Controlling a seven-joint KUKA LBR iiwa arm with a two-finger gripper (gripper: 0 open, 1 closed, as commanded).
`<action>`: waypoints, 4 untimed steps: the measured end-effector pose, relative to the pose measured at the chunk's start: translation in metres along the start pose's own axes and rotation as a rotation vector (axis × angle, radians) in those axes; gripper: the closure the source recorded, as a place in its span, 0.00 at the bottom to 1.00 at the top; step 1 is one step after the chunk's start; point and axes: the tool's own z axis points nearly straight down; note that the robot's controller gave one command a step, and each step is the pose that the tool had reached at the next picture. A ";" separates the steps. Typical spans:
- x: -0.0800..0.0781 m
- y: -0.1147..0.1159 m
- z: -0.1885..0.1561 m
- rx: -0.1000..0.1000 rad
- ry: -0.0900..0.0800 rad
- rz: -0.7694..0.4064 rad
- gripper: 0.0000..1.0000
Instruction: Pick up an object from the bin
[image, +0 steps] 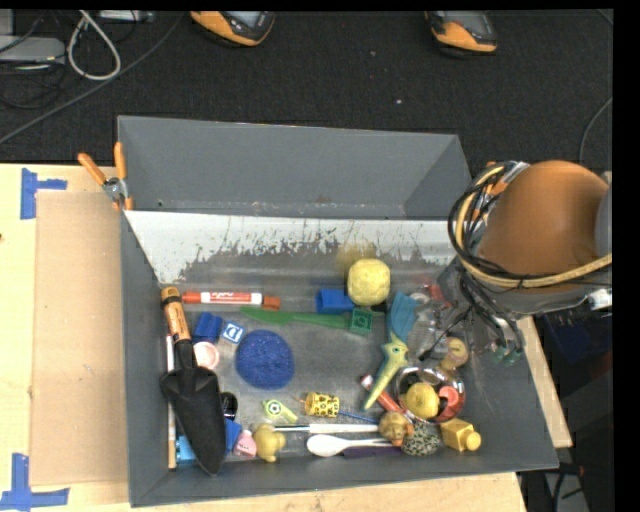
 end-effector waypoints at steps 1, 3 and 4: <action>0.021 -0.046 -0.032 0.000 -0.002 -0.023 0.00; 0.022 -0.056 0.021 0.000 -0.002 -0.136 0.00; 0.027 -0.055 0.086 0.002 -0.008 -0.357 0.00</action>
Offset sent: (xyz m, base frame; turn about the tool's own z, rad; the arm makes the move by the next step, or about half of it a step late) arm 0.0000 0.0000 0.0000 0.0000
